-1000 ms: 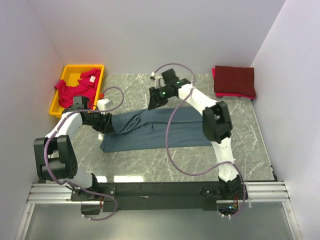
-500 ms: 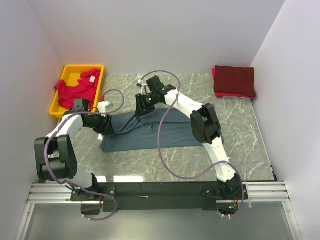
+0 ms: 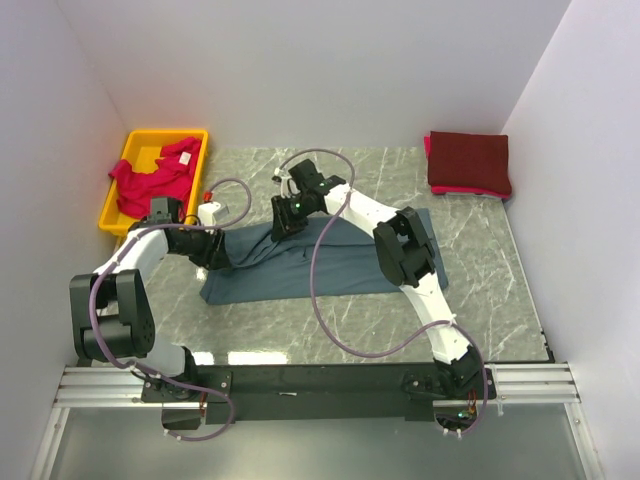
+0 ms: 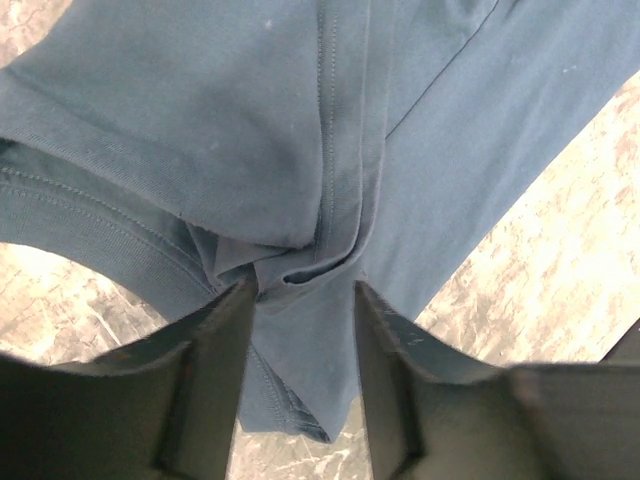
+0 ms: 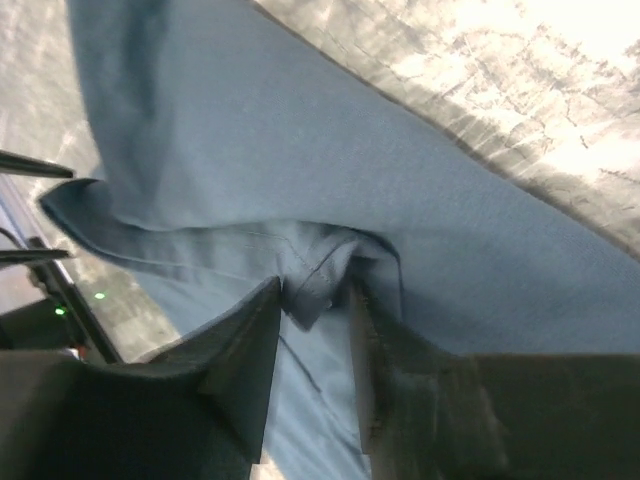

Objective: Fold and stack the t-shirts
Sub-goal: Fold the tshirt

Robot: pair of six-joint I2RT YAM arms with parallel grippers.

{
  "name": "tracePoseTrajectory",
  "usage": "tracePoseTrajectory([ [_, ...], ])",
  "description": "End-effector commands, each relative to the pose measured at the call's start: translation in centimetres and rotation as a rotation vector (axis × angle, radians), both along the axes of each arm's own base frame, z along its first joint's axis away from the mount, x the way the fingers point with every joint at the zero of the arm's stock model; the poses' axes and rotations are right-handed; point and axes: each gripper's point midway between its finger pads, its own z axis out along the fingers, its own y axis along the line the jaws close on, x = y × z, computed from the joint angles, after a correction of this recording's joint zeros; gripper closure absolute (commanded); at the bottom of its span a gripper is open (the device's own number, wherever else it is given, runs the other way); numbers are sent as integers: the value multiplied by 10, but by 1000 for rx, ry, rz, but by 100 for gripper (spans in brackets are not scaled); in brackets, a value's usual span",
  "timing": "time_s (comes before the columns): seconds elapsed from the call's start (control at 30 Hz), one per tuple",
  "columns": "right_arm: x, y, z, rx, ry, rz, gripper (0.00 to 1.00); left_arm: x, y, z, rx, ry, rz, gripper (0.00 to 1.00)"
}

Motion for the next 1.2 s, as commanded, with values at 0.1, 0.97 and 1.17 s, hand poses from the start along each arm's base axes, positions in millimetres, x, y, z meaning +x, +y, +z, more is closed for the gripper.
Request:
tracePoseTrajectory([
  [0.1,-2,5,24,29,-52,23,87,0,-8,6,-23,-38,-48,68],
  [0.97,-78,-41,8,-57,105,114,99,-50,-3,-8,51,19,-221,99],
  [1.17,-96,-39,16,-38,109,145,99,-54,-1,-10,67,20,-235,99],
])
